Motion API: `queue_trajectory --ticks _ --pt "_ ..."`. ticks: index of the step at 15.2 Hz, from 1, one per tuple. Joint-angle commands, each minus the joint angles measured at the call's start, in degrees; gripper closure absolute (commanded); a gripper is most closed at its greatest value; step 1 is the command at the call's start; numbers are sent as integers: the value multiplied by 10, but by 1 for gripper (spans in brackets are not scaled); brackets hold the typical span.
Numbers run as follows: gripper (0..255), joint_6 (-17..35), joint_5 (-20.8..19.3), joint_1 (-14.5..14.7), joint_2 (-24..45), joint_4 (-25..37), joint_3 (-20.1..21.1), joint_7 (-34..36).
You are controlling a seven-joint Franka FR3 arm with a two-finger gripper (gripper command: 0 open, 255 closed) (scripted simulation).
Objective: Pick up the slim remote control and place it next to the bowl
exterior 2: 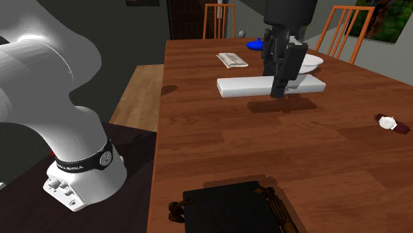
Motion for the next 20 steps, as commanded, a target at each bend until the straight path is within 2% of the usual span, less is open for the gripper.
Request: queue_trajectory --ticks 1,11,20 --pt "255 -2 5 10 8 10 16 24" --pt "255 0 13 63 84 90 111 169" --pt "255 -13 -28 111 200 217 182 309"
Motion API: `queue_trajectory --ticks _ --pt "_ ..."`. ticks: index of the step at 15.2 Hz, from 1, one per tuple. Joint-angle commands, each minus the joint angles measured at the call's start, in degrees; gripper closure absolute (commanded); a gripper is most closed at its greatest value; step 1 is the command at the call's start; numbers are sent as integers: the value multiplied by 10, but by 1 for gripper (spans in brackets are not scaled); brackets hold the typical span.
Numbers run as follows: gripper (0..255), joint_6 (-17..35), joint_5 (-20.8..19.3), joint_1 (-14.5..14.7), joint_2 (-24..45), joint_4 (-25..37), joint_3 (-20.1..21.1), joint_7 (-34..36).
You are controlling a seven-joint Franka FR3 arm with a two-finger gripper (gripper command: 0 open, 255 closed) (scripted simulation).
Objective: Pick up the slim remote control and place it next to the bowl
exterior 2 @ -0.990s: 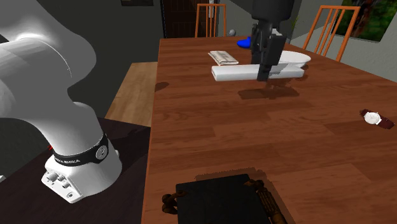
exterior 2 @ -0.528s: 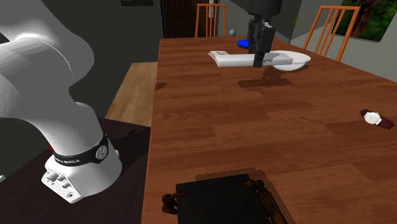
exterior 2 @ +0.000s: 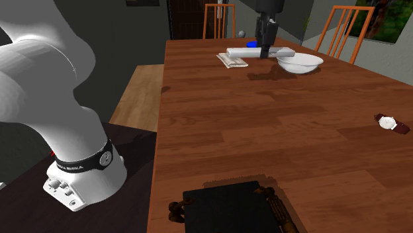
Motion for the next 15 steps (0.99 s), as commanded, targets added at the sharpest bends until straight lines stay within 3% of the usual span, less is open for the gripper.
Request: queue_trajectory --ticks 1,7,15 --pt "255 -5 -15 14 32 35 14 35" --pt "255 -38 -72 70 145 169 42 131" --pt "255 18 -81 72 161 127 37 137"
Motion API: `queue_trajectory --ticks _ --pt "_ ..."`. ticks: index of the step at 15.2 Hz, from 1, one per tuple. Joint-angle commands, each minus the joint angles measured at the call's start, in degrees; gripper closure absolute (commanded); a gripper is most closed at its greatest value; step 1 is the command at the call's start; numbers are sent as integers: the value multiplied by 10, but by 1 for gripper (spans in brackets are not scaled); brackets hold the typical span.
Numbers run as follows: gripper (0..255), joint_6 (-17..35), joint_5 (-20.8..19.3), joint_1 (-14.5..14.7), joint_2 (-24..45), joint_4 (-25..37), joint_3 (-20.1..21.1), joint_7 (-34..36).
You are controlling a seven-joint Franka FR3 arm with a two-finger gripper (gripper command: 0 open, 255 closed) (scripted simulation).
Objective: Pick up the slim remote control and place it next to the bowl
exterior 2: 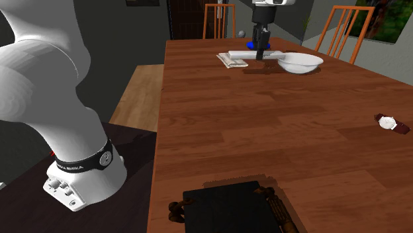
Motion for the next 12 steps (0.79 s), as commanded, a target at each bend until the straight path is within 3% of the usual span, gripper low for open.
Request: queue_trajectory --ticks 1,12 --pt "255 15 -3 1 4 -11 -1 3" --pt "255 88 -24 6 39 -53 -9 16"
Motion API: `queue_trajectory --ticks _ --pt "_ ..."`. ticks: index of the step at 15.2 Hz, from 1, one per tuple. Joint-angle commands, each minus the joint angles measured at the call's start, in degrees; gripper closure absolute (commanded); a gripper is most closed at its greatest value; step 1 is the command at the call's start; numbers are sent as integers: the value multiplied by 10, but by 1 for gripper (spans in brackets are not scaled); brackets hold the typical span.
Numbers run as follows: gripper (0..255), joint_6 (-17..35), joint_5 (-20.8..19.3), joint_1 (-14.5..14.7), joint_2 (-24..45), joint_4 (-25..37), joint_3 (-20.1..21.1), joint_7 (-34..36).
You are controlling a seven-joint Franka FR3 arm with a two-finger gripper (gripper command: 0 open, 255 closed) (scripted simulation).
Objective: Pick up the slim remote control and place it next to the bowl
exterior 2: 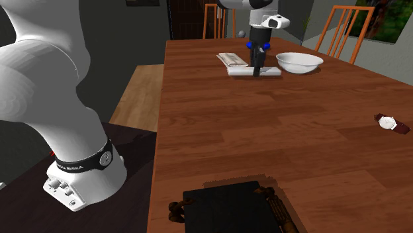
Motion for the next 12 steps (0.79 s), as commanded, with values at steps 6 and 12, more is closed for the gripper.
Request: queue_trajectory --ticks 6,12 --pt "255 27 -10 4 17 -11 -4 6" --pt "0 27 -10 4 17 -11 -4 6"
